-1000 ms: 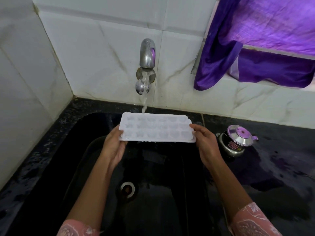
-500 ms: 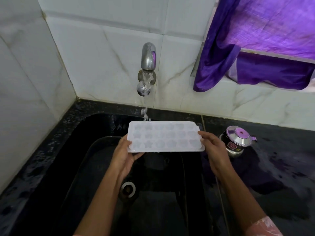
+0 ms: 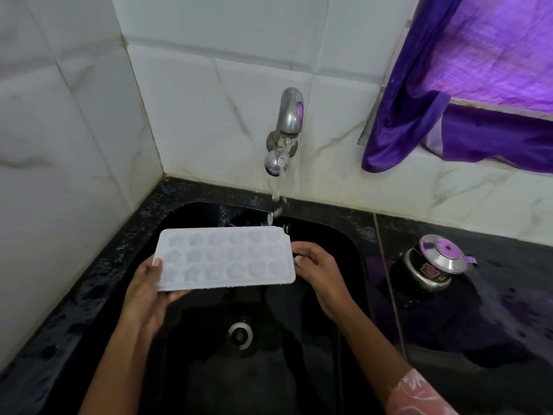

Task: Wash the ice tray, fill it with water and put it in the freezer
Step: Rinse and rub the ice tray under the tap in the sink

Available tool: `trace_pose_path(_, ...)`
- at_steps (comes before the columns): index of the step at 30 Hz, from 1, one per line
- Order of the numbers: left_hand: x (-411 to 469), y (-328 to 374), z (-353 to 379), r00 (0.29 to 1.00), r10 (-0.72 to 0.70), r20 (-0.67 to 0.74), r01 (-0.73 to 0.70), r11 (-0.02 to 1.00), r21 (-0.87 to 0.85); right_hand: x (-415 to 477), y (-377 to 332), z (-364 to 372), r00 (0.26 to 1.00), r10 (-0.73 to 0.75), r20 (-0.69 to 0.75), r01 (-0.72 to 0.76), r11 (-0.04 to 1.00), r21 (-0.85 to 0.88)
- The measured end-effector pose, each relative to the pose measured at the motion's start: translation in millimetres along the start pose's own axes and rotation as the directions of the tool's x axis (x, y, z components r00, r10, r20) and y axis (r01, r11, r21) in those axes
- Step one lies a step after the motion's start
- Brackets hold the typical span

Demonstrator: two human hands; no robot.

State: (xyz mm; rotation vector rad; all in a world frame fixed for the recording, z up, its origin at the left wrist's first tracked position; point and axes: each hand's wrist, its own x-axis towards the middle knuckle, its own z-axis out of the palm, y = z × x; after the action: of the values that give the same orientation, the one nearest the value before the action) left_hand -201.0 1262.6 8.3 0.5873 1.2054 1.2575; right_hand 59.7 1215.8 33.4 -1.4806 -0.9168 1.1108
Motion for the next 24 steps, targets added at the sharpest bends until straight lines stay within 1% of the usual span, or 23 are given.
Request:
trace_pose_path(2,2,4,-6,1.0,0.006,-0.007,-0.006,1.0,0.003,13,-6,2,1.0,0.004,-0.004,-0.005,0.993,-0.116)
trace_pose_path(3,2,6,-8,1.0,0.006,-0.009,-0.006,1.0,0.002,23,-13,3,0.999,-0.026,-0.03,0.02,0.979,-0.202)
trace_pose_path(5,3,7,-8,1.0,0.002,-0.019,-0.002,1.0,-0.004,43,-34,5,0.985,-0.166,-0.049,0.134,0.91,-0.392)
trace_pose_path(6,4,8,-7,1.0,0.0,-0.026,0.0,1.0,-0.004,52,-48,7,0.965,-0.261,-0.024,0.216,0.845,-0.489)
trace_pose_path(7,4,8,-5,0.999,-0.002,-0.032,0.002,1.0,0.001,61,-62,10,0.935,-0.354,0.032,0.305,0.754,-0.582)
trace_pose_path(8,4,8,-2,0.999,-0.004,-0.035,0.005,1.0,0.011,70,-74,14,0.9,-0.424,0.104,0.376,0.63,-0.679)
trace_pose_path(9,4,9,1,0.999,-0.005,-0.037,0.006,1.0,0.023,78,-86,18,0.871,-0.457,0.181,0.413,0.48,-0.774)
trace_pose_path(11,4,8,9,0.999,-0.004,-0.036,0.005,1.0,0.03,93,-100,26,0.845,-0.44,0.305,0.418,0.187,-0.889)
trace_pose_path(12,4,8,12,0.999,-0.004,-0.037,0.005,1.0,0.026,100,-104,30,0.834,-0.426,0.35,0.421,0.081,-0.904)
trace_pose_path(13,3,7,14,0.999,-0.005,-0.038,0.006,1.0,0.02,106,-106,33,0.821,-0.425,0.38,0.425,0.011,-0.905)
trace_pose_path(14,3,6,16,0.999,-0.007,-0.04,0.007,1.0,0.015,111,-108,34,0.806,-0.433,0.403,0.431,-0.037,-0.901)
trace_pose_path(15,3,5,17,0.999,-0.012,-0.04,0.012,1.0,0.012,114,-111,36,0.803,-0.437,0.406,0.438,-0.029,-0.898)
trace_pose_path(17,3,2,19,0.999,-0.026,-0.041,0.026,1.0,0.004,119,-115,37,0.81,-0.432,0.396,0.473,0.082,-0.877)
trace_pose_path(18,3,1,19,0.999,-0.031,-0.043,0.031,1.0,0.0,122,-115,38,0.812,-0.427,0.399,0.485,0.112,-0.867)
trace_pose_path(20,3,0,20,0.998,-0.033,-0.046,0.033,0.999,-0.001,126,-116,38,0.817,-0.446,0.366,0.468,0.14,-0.873)
trace_pose_path(21,3,0,20,0.998,-0.034,-0.047,0.034,0.999,-0.004,128,-115,39,0.822,-0.458,0.339,0.459,0.179,-0.87)
trace_pose_path(22,3,0,20,0.998,-0.034,-0.049,0.033,0.999,-0.007,131,-113,39,0.82,-0.46,0.34,0.465,0.191,-0.864)
trace_pose_path(24,3,0,20,0.998,-0.032,-0.052,0.031,0.999,-0.007,133,-113,41,0.801,-0.453,0.392,0.494,0.13,-0.86)
